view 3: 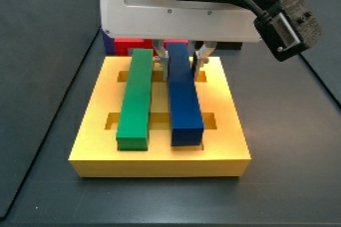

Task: Pick up the blue object. Move up. Move to above the board. Insert the blue object.
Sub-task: Insert the blue object.

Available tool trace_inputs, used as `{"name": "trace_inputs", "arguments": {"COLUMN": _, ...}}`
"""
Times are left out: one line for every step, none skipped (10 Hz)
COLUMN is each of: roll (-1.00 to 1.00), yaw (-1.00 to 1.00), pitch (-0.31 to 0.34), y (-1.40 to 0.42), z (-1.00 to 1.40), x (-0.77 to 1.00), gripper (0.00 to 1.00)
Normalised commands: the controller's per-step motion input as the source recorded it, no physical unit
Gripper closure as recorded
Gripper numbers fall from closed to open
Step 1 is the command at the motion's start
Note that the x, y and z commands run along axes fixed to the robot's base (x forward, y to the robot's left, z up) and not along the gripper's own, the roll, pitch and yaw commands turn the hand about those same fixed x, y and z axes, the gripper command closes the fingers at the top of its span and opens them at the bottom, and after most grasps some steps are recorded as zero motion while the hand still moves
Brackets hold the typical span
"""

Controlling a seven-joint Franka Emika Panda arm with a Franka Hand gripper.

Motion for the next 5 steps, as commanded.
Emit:
{"name": "trace_inputs", "arguments": {"roll": 0.18, "yaw": 0.06, "pitch": 0.104, "y": 0.0, "z": -0.17, "x": 0.35, "gripper": 1.0}}
{"name": "trace_inputs", "arguments": {"roll": 0.07, "yaw": 0.0, "pitch": 0.02, "y": 0.0, "z": -0.16, "x": 0.19, "gripper": 1.0}}
{"name": "trace_inputs", "arguments": {"roll": 0.03, "yaw": 0.0, "pitch": 0.0, "y": -0.03, "z": -0.19, "x": 0.17, "gripper": 1.0}}
{"name": "trace_inputs", "arguments": {"roll": 0.04, "yaw": 0.0, "pitch": 0.0, "y": 0.0, "z": -0.21, "x": 0.05, "gripper": 1.0}}
{"name": "trace_inputs", "arguments": {"roll": 0.03, "yaw": 0.0, "pitch": 0.0, "y": 0.0, "z": -0.22, "x": 0.0, "gripper": 1.0}}
